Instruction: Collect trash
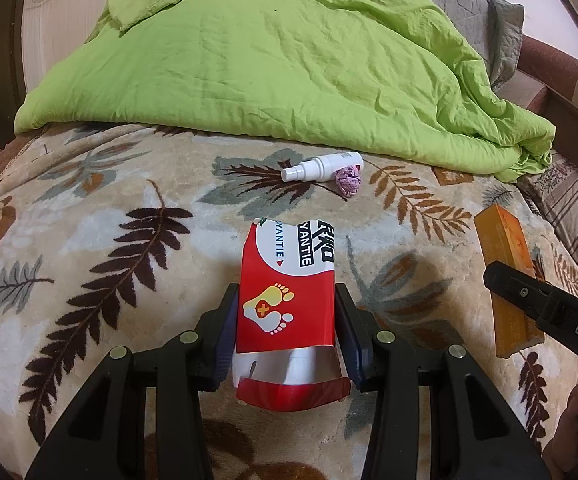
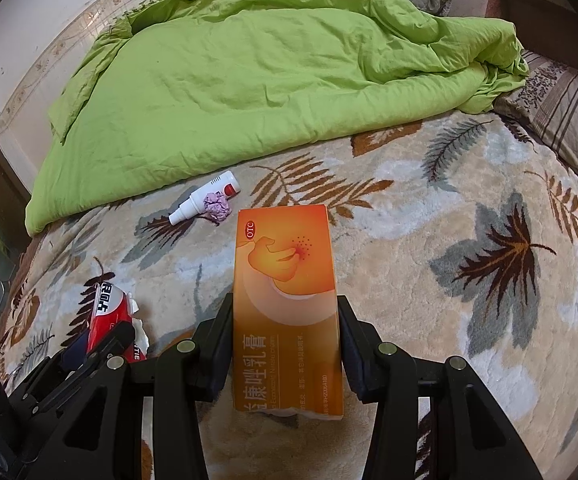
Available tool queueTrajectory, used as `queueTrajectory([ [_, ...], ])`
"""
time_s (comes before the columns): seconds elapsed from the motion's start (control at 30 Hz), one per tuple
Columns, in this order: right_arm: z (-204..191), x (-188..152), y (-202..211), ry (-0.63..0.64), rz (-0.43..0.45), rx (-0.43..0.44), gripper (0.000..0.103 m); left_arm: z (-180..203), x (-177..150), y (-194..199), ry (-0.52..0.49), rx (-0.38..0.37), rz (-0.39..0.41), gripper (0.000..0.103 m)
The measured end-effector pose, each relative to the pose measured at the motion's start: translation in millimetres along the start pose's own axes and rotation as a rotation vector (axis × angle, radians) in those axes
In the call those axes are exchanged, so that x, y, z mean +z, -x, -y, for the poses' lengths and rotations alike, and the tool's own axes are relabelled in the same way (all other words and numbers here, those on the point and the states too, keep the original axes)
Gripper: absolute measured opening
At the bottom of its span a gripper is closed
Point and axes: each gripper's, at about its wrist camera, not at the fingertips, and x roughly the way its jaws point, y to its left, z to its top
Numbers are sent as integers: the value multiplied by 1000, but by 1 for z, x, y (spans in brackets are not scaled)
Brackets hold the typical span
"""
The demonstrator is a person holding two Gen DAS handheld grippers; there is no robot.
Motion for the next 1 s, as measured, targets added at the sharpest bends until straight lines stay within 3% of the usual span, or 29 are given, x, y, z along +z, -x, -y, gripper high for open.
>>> queueTrajectory([
  [1.0,-3,-2,-1,30,13,-9,50,-1,0,2,-2,-8,3,44],
])
